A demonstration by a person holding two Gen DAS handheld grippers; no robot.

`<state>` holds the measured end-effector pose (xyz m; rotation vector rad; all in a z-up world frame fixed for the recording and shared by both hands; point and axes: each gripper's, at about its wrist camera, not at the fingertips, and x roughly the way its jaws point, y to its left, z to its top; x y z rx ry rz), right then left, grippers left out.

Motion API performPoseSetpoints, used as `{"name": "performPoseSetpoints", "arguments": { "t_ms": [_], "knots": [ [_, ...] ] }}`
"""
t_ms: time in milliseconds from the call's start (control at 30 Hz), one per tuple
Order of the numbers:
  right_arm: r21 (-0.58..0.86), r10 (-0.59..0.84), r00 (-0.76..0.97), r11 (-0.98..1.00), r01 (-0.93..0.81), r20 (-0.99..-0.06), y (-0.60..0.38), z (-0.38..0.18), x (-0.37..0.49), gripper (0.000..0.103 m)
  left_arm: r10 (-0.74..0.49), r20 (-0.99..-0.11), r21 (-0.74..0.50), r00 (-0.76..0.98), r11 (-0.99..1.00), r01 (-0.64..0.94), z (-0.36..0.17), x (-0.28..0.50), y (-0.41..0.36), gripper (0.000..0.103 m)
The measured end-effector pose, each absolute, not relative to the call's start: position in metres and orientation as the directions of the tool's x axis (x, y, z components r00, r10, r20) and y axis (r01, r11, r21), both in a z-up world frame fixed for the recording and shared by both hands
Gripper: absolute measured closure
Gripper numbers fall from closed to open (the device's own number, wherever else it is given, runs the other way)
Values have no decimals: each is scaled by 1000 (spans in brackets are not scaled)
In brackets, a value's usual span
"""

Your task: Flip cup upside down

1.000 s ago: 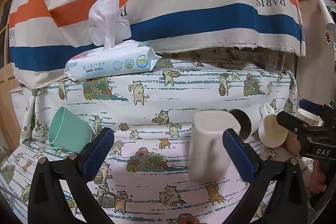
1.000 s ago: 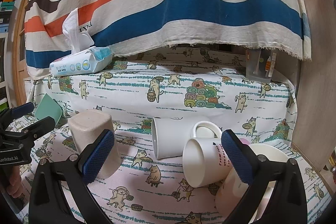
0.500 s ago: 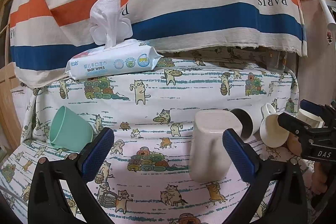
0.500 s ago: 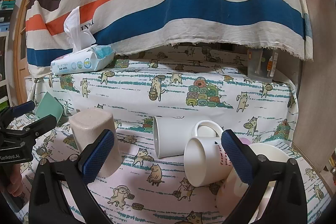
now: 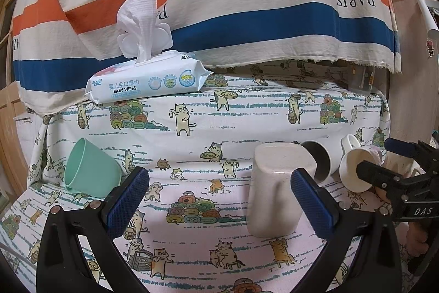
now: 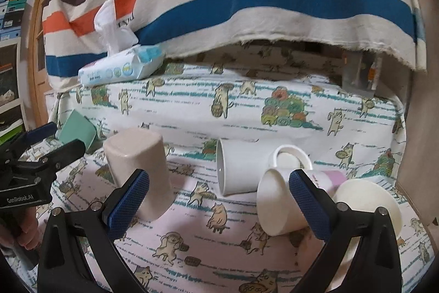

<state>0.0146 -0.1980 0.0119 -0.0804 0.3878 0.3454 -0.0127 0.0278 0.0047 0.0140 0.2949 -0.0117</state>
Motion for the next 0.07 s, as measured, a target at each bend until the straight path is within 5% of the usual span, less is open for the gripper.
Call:
{"name": "performPoseSetpoints", "arguments": {
  "t_ms": [67],
  "knots": [
    [-12, 316, 869, 938, -346, -380, -198, 11, 13, 0, -10, -291, 12, 957, 1000, 14, 5, -13, 28, 0]
  ]
}}
